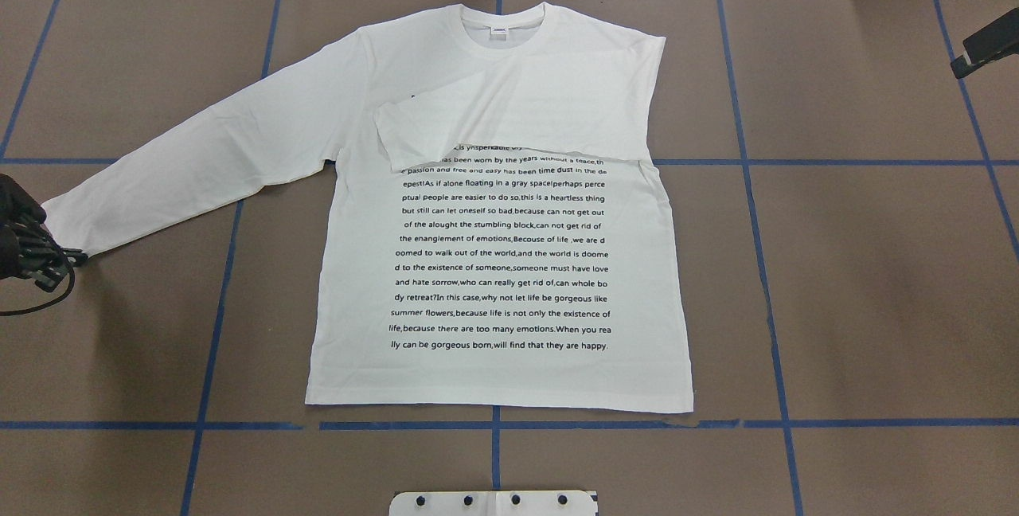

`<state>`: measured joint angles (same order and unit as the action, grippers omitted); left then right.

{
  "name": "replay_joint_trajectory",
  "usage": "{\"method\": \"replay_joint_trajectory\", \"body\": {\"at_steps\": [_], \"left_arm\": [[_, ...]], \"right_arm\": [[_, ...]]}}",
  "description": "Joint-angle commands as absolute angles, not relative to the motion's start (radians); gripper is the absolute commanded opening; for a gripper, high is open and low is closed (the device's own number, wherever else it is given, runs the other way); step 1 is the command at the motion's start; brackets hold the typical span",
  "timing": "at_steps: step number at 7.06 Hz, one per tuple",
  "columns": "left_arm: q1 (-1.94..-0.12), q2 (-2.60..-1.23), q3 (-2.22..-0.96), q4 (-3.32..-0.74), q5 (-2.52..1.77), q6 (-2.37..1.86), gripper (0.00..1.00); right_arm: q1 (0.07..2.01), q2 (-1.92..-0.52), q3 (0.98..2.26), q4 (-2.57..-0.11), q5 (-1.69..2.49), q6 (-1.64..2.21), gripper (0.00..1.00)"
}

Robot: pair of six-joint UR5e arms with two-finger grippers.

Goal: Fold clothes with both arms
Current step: 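Grasp the sleeve cuff nearest the left gripper, then lift the sleeve with the left gripper and fold it across the shirt body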

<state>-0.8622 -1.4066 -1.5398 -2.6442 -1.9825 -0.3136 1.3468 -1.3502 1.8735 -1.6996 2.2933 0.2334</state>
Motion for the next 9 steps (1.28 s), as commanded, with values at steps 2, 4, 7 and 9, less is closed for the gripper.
{"method": "replay_joint_trajectory", "body": {"at_steps": [2,4,7,9], "left_arm": [[-0.893,-1.413,-1.639,-2.629,-2.0,-0.313,0.0],[-1.052,-1.57,-1.725,-2.404,-2.092,-0.313,0.0],[-1.055,-2.017,-1.795,-1.827,-2.092,-0.342,0.0],[-1.016,-2.243,-1.764,-1.741,-2.089,-0.519,0.0]], "right_arm": [[1.347,-1.35,1.875,-1.7,2.293,0.239,1.0],[1.347,-1.351,1.873,-1.701,2.295,0.242,1.0],[1.35,-1.364,1.881,-1.701,2.313,0.245,1.0],[1.358,-1.373,1.881,-1.701,2.315,0.245,1.0]]}}
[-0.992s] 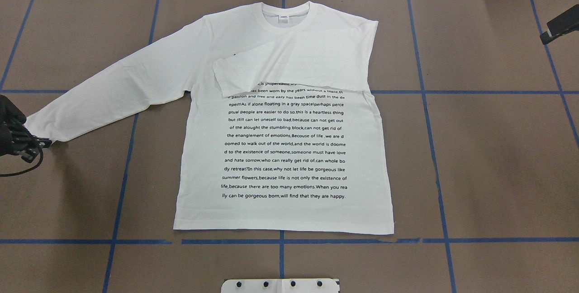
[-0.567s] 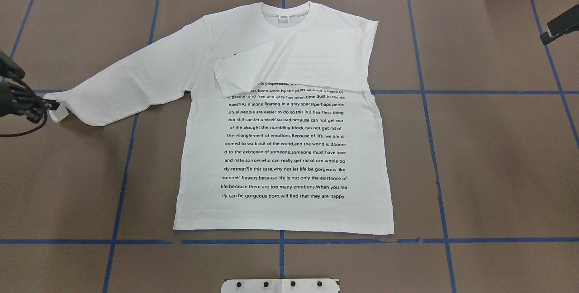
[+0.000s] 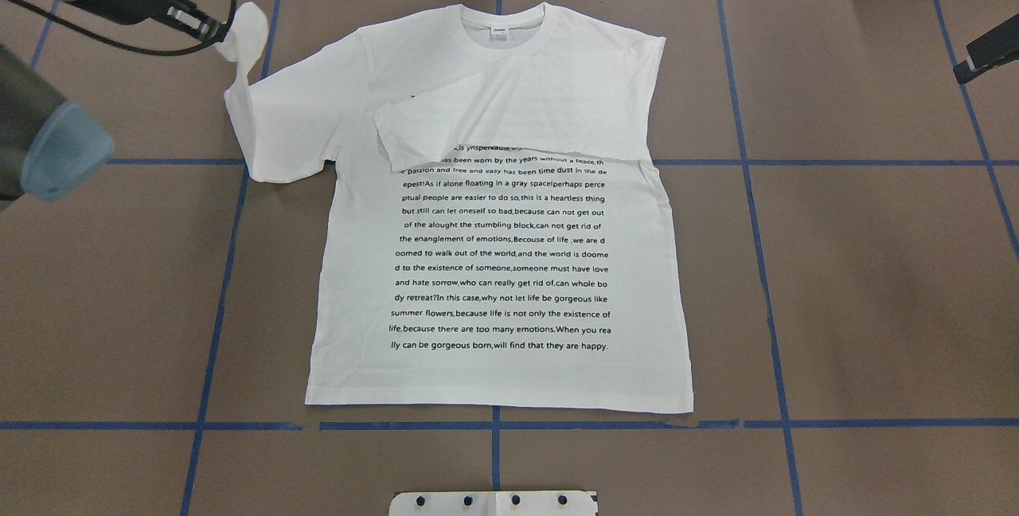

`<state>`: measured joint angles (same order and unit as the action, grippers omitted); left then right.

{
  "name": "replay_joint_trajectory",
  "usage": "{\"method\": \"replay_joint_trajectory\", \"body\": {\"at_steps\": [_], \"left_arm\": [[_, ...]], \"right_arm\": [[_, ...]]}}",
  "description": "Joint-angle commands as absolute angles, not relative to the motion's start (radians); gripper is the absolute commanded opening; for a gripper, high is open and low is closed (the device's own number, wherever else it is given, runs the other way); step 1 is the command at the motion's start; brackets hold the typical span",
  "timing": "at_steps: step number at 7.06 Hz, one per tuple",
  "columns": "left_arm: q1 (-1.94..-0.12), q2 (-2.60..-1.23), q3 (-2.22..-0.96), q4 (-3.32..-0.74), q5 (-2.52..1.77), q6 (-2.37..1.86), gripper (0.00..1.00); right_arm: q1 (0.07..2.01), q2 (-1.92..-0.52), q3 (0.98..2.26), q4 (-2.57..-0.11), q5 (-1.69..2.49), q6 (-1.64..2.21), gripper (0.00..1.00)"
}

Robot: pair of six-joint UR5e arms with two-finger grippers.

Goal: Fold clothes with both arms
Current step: 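Lift the sleeve with the left gripper and fold it across the shirt body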

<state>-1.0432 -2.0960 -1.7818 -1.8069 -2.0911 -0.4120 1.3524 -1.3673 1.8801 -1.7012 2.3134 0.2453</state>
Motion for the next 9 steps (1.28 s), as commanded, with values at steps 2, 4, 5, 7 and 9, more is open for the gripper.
{"method": "replay_joint_trajectory", "body": {"at_steps": [2,4,5,7,9], "left_arm": [[-0.903,-2.447,-1.641,-1.743,-2.027,-0.685,0.0],[-0.752,-2.624,-1.421,-1.811,-1.918,-0.828,0.0],[-0.697,-2.626,-1.338,-1.916,-1.86,-0.834,0.0],[-0.591,-2.629,-1.217,-2.054,-1.786,-0.868,0.62],[-0.476,-2.629,-1.213,-2.133,-1.663,-1.001,1.0]], "right_arm": [[1.367,-1.382,1.881,-1.701,2.316,0.245,1.0],[1.368,-1.384,1.878,-1.701,2.313,0.247,1.0],[1.368,-1.384,1.875,-1.701,2.313,0.25,1.0],[1.368,-1.39,1.873,-1.703,2.313,0.25,1.0],[1.368,-1.39,1.873,-1.701,2.313,0.249,1.0]]}}
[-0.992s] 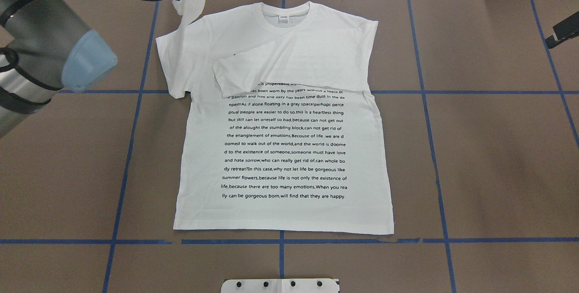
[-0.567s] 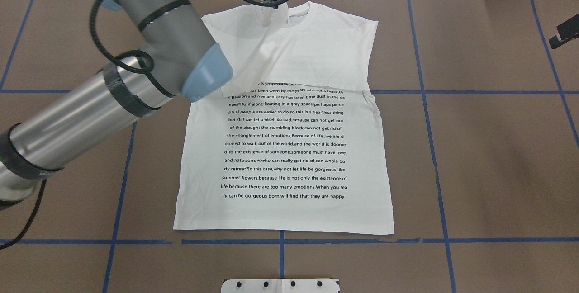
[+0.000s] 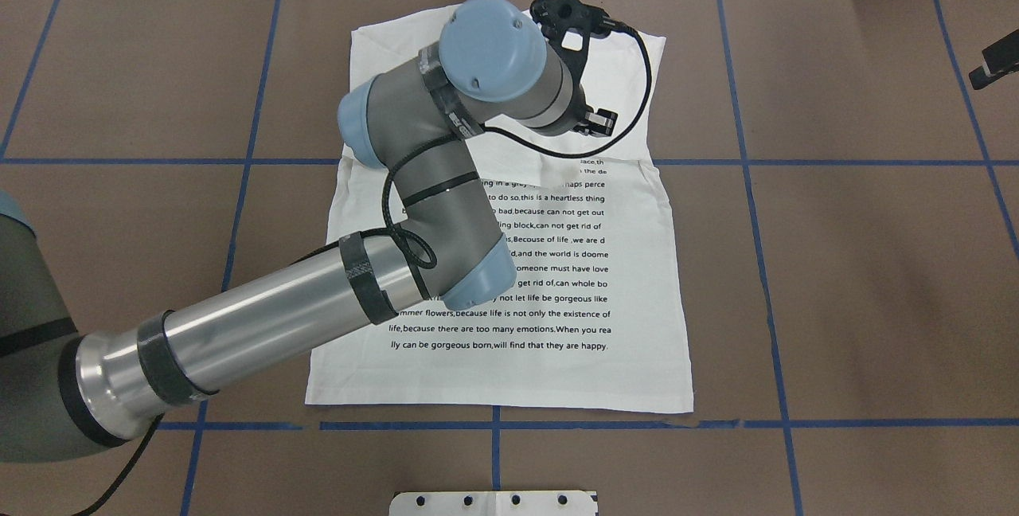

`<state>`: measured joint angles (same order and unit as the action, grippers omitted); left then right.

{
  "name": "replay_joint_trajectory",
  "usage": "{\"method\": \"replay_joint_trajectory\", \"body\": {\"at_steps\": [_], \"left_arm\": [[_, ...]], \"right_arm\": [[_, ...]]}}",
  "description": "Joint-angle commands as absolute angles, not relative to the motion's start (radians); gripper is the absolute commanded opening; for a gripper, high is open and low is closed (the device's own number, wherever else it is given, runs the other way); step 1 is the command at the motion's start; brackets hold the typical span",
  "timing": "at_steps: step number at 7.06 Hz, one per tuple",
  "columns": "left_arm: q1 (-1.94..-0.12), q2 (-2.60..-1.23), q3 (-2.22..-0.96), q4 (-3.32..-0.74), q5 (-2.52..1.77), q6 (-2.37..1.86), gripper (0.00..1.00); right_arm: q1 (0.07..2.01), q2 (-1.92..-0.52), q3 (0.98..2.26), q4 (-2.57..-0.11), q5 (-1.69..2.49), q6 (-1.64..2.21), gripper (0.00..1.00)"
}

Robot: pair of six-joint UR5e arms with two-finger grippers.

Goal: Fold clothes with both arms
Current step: 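Lift the sleeve with the left gripper and fold it across the shirt body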

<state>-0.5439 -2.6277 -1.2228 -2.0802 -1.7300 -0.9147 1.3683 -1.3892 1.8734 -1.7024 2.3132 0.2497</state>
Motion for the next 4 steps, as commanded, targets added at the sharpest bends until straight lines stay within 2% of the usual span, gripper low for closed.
{"method": "replay_joint_trajectory", "body": {"at_steps": [1,4], "left_arm": [[-0.474,-2.622,-1.227,-2.141,-1.654,-0.994,1.0],[-0.549,-2.554,-1.337,-2.063,-1.767,-0.812,1.0]], "right_arm": [[1.367,-1.387,1.879,-1.701,2.313,0.249,1.0],[1.304,-1.375,1.884,-1.625,2.309,0.314,1.0]]}}
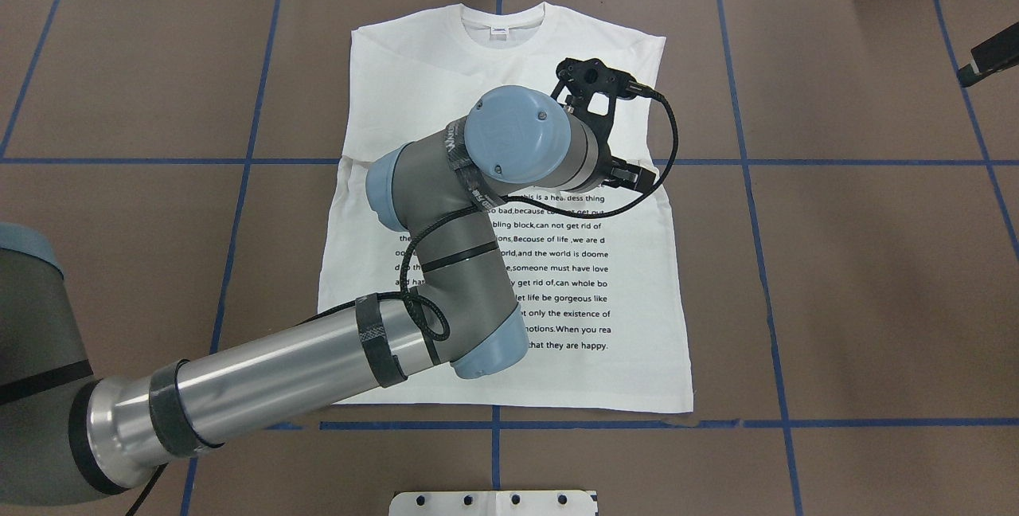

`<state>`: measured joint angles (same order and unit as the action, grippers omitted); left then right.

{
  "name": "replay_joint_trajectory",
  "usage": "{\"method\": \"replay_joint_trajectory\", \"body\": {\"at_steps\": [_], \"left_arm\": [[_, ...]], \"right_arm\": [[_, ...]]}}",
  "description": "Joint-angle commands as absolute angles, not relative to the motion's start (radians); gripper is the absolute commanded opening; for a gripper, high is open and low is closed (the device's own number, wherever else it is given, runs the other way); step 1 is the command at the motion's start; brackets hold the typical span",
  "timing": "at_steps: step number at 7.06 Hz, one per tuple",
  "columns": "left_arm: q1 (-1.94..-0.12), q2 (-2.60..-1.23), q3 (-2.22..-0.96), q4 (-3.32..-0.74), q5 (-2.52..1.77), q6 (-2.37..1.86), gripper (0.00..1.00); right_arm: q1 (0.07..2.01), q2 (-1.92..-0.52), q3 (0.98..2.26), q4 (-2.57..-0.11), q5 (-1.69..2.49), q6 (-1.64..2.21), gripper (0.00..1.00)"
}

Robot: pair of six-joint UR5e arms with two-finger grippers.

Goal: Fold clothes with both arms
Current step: 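Release the sleeve and raise the left gripper while the right gripper moves over the shirt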

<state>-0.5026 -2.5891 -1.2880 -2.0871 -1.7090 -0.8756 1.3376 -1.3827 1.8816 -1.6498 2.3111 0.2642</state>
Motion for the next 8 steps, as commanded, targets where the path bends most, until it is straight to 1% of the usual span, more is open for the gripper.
{"method": "replay_joint_trajectory", "body": {"at_steps": [1,3,4,5,6,8], "left_arm": [[-0.599,-2.481,-1.423,-2.062,-1.848,-0.743,1.0],[-0.696,-2.349,-1.552,-2.039,-1.894,-0.631,1.0],[-0.757,-2.298,-1.593,-2.022,-1.901,-0.526,1.0],[-0.805,-2.257,-1.629,-2.019,-1.914,-0.421,1.0],[-0.839,-2.226,-1.656,-2.02,-1.974,-0.364,1.0],[-0.839,-2.217,-1.695,-2.028,-1.976,-0.362,1.0]], "right_arm": [[1.257,-1.364,1.882,-1.573,2.303,0.401,1.0],[1.102,-1.255,1.861,-1.531,2.17,0.611,1.0],[1.021,-1.183,1.829,-1.531,2.095,0.702,0.99],[0.97,-1.143,1.794,-1.529,2.068,0.731,0.99],[0.942,-1.096,1.749,-1.532,2.047,0.756,0.99],[0.829,-0.984,1.656,-1.531,1.97,0.891,0.97]]}}
